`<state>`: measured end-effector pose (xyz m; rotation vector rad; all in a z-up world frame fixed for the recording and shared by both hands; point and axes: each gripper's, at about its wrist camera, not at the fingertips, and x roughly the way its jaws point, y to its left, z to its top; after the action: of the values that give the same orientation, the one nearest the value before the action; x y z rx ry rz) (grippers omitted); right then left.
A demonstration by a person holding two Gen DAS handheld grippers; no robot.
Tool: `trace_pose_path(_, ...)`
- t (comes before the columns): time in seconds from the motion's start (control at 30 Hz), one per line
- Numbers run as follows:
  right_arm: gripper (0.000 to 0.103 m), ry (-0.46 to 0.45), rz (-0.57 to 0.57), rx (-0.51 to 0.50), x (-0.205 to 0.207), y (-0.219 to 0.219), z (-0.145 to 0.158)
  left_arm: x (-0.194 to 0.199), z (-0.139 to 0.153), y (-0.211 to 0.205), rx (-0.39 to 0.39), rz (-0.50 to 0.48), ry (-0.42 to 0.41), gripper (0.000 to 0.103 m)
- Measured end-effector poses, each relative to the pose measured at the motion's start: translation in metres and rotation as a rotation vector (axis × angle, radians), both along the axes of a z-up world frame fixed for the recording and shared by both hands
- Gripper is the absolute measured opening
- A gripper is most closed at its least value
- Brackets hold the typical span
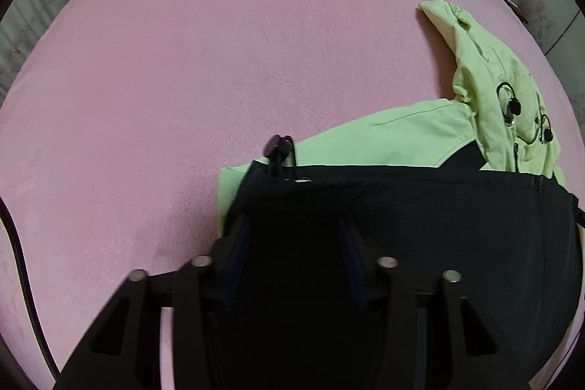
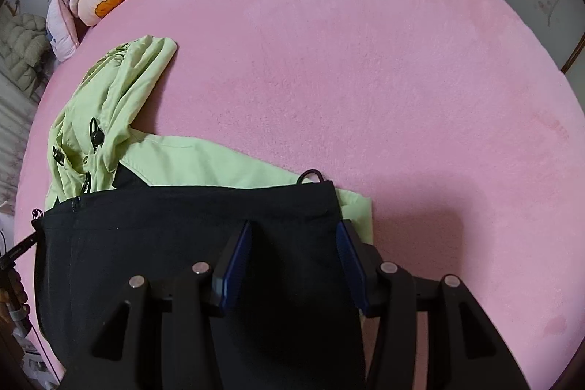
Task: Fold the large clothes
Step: 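Lift the hem with both tools and fold it toward the hood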
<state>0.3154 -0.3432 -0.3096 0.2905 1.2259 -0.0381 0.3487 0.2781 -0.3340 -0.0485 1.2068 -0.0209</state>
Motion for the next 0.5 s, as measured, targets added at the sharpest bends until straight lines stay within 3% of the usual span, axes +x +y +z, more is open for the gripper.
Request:
trace_pose_path(0.03,0.050,-0.002,-0.003,0.007,-0.001,-0.001,-0.001,0.001,-0.002,0.000,0.039,0.002,0.003,0.010)
trace_pose_path(0.07,0.045,-0.006,-0.010,0.010,-0.002,-0.003,-0.001,0.001,-0.003,0.001,0.047,-0.002,0.009,0.010)
trace_pose_path(0.17,0.008,-0.008,-0.063,0.012,-0.008,-0.014,-0.001,-0.002,0.002,0.001,0.057,-0.003,-0.018,0.004)
trace_pose_path(0.2,0.003,-0.016,-0.076,0.030,-0.012,-0.019,0.001,-0.004,0.003,-0.001,0.066,-0.005,-0.030,0.004)
trace_pose_path(0.3,0.002,-0.046,-0.067,0.029,-0.020,-0.022,0.009,-0.011,0.011,-0.003,0.070,0.005,-0.066,0.003)
trace_pose_path(0.37,0.002,-0.055,-0.037,0.006,-0.024,-0.020,0.014,-0.012,0.012,0.004,0.025,0.025,-0.059,0.004)
trace_pose_path(0.43,0.004,-0.022,-0.035,0.012,-0.020,-0.021,0.013,-0.007,0.006,0.006,-0.001,0.030,-0.042,0.011)
trace_pose_path(0.47,0.011,-0.013,-0.032,-0.001,-0.017,-0.021,0.012,-0.005,0.004,0.008,-0.016,0.025,-0.032,0.018)
trace_pose_path(0.5,0.026,-0.014,-0.029,-0.004,-0.015,-0.020,0.012,-0.003,0.002,0.010,-0.025,0.019,-0.024,0.020)
